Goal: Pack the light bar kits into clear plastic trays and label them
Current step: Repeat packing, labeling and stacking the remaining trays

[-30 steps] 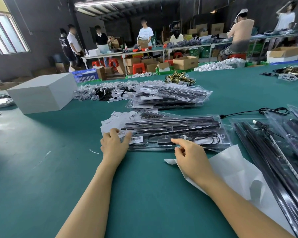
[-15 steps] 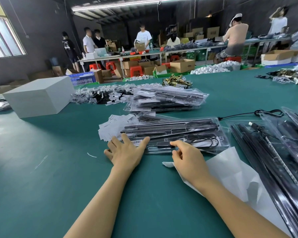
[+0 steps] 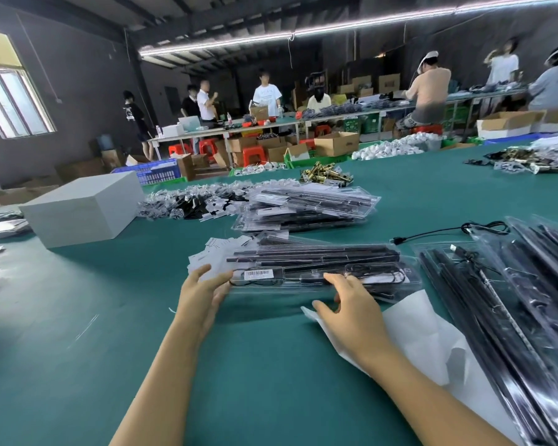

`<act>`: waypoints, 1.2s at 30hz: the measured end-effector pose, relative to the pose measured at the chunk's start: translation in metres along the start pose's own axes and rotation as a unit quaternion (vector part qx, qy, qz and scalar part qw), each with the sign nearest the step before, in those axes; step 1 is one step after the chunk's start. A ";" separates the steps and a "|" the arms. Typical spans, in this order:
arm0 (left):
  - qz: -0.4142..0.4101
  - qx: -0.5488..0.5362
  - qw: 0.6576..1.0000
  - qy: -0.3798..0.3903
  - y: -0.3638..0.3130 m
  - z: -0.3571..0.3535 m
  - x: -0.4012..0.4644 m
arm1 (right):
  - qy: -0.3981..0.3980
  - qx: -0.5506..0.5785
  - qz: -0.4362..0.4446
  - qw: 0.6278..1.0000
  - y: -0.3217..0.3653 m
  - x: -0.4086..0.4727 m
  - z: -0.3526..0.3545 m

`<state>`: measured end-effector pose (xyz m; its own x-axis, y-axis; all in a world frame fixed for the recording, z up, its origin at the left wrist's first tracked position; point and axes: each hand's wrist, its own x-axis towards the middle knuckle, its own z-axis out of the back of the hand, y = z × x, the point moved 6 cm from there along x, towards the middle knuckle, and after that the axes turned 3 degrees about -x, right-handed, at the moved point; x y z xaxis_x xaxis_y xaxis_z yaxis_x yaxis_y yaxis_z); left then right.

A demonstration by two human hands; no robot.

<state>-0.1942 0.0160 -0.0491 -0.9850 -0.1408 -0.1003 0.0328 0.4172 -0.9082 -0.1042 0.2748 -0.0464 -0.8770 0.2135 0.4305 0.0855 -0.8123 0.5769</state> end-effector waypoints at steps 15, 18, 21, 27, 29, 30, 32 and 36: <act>0.124 -0.103 0.943 0.290 0.012 -0.061 -0.068 | -0.214 -0.188 0.072 0.956 0.010 0.004 0.049; -0.013 0.268 0.932 0.244 0.036 -0.088 -0.081 | -0.178 -0.218 0.061 0.958 0.002 0.005 0.039; -0.131 0.485 0.812 0.297 0.058 -0.121 -0.103 | -0.163 -0.207 0.042 0.964 0.000 0.008 0.036; -0.231 0.657 0.618 0.365 0.092 -0.130 -0.113 | -0.193 -0.173 0.066 0.964 -0.001 0.006 0.043; -0.237 0.694 0.578 0.357 0.095 -0.124 -0.109 | -0.225 -0.186 0.090 0.952 0.007 0.003 0.045; -0.235 0.706 0.570 0.349 0.096 -0.123 -0.107 | -0.242 -0.194 0.107 0.945 0.012 0.001 0.047; -0.238 0.718 0.564 0.331 0.095 -0.122 -0.105 | -0.269 -0.205 0.140 0.931 0.023 -0.002 0.050; -0.251 0.718 0.571 0.309 0.091 -0.120 -0.102 | -0.278 -0.197 0.176 0.924 0.038 -0.004 0.061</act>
<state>-0.1112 0.1763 -0.0725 -0.7886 0.6099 0.0779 -0.6116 -0.7650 -0.2020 -0.0680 0.2760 0.0165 -0.4405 0.0555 0.8960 0.0440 -0.9956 0.0832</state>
